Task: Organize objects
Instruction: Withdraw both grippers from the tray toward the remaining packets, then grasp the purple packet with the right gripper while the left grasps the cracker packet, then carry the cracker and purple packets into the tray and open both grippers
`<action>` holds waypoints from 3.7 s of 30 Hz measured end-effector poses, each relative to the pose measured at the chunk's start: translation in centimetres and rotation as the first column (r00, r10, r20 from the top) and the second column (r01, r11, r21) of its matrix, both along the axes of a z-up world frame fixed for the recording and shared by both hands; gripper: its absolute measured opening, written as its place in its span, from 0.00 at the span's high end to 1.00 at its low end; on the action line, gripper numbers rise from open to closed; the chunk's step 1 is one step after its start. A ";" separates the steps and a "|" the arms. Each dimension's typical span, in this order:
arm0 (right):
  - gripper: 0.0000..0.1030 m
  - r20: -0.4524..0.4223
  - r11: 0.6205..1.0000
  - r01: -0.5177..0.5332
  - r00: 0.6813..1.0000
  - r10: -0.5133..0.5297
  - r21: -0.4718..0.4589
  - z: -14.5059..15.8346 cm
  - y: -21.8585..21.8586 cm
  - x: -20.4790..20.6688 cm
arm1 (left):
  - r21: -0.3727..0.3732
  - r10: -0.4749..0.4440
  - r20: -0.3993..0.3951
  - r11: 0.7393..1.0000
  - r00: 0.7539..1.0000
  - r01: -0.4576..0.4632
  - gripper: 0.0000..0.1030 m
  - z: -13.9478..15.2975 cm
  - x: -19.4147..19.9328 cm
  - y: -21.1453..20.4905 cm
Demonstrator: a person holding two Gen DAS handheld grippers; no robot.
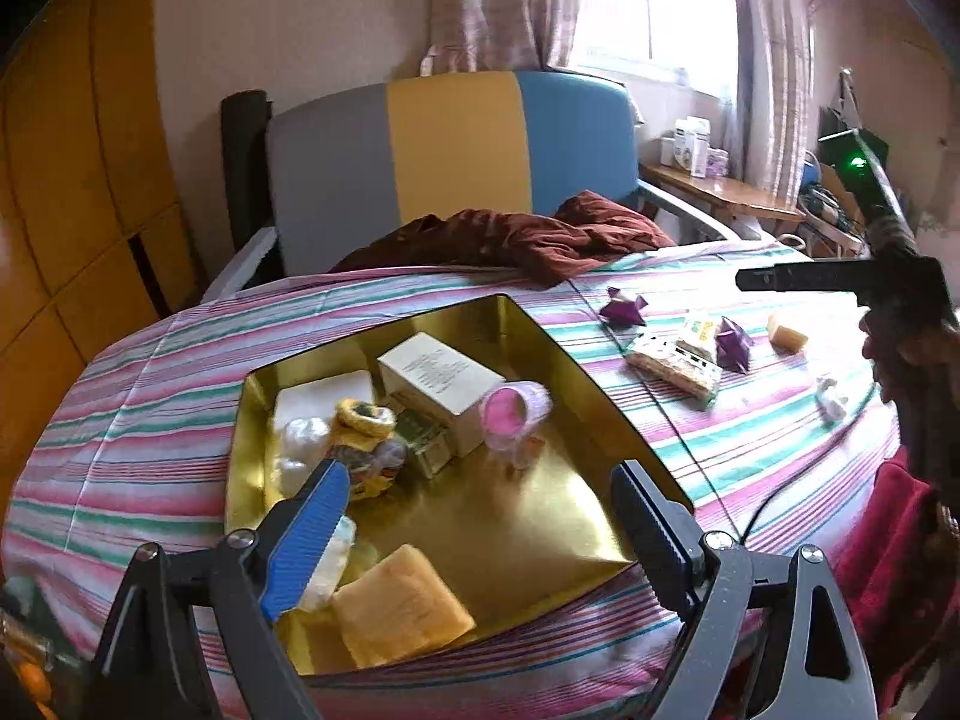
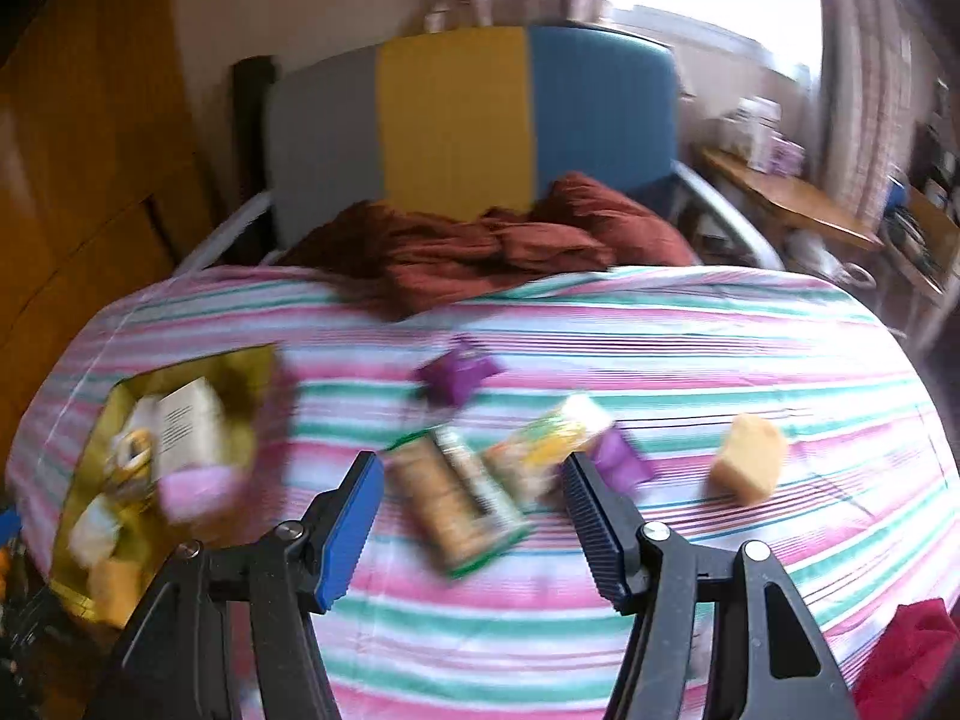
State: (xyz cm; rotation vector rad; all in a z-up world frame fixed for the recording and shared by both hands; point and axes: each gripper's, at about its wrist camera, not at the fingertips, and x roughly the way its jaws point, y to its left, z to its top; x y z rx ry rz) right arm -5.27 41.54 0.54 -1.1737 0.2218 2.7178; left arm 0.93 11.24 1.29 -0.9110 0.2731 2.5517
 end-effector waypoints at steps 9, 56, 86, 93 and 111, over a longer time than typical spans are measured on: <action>0.39 0.056 0.940 0.287 0.958 -0.282 -0.183 -3.7 9.4 1.0 | -0.012 -0.081 0.042 0.997 0.996 0.082 0.13 0.1 -1.3 3.8; 0.39 0.183 0.789 0.365 0.931 -0.317 -0.493 -8.0 13.4 -0.8 | -0.026 -0.071 0.496 0.995 0.865 0.097 0.46 -9.8 -14.4 23.8; 0.65 0.045 0.955 0.148 0.989 -0.141 -0.258 -5.8 9.7 -3.8 | 0.038 -0.183 0.307 0.983 0.934 0.181 0.53 -4.7 -9.4 21.0; 0.65 -0.030 0.965 0.021 0.999 -0.030 -0.261 -4.4 7.5 -3.6 | 0.092 -0.182 0.182 0.982 0.966 0.168 0.53 0.2 -6.6 16.5; 0.65 -0.035 0.941 -0.240 0.970 0.239 -0.238 -3.1 -3.6 -0.9 | 0.104 0.040 0.098 0.993 0.994 -0.050 0.53 0.6 -3.2 1.6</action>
